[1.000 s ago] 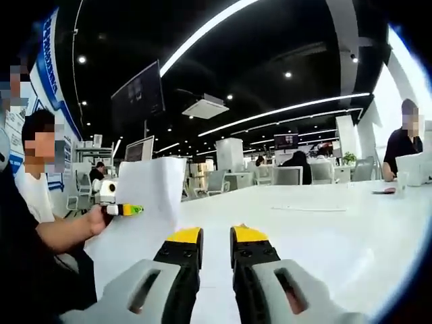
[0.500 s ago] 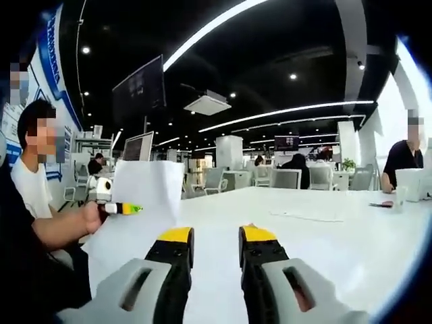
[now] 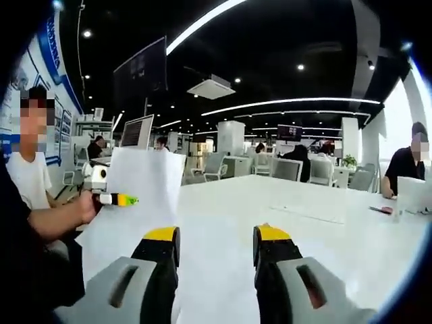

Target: Organize the stack of printing papers by aligning and flattening the scattered papers on the table

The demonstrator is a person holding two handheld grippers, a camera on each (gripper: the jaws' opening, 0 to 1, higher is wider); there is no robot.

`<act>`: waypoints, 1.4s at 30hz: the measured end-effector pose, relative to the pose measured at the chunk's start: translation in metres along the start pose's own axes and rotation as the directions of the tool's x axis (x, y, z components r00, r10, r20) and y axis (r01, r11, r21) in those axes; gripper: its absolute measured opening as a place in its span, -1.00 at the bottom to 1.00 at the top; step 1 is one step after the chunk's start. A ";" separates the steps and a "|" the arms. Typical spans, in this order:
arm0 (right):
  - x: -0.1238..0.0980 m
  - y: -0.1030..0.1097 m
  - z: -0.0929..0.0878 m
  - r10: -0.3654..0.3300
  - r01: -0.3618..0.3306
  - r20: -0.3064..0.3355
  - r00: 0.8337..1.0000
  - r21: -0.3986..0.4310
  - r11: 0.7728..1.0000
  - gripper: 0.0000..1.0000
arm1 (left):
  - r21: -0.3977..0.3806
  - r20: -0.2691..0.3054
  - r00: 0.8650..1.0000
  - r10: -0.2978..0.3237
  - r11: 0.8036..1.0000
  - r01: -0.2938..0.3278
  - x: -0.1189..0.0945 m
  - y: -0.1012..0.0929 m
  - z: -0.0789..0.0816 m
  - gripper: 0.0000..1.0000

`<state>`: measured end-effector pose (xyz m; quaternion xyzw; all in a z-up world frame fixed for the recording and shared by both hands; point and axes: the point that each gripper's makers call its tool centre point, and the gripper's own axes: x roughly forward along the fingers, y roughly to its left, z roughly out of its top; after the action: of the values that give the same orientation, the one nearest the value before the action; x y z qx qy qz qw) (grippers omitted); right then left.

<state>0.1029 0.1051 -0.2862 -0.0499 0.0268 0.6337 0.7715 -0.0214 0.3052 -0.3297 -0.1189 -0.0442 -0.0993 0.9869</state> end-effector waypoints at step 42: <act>0.072 -0.022 -0.001 0.041 -0.056 -0.145 0.989 -0.104 0.993 -0.08 | -0.014 -0.005 1.000 -0.018 1.000 0.018 -0.001 -0.009 -0.002 -0.88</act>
<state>0.1383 0.1711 -0.2939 -0.1360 0.0487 0.6477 0.7480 -0.0244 0.2961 -0.3301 -0.1252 -0.0418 -0.1087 0.9853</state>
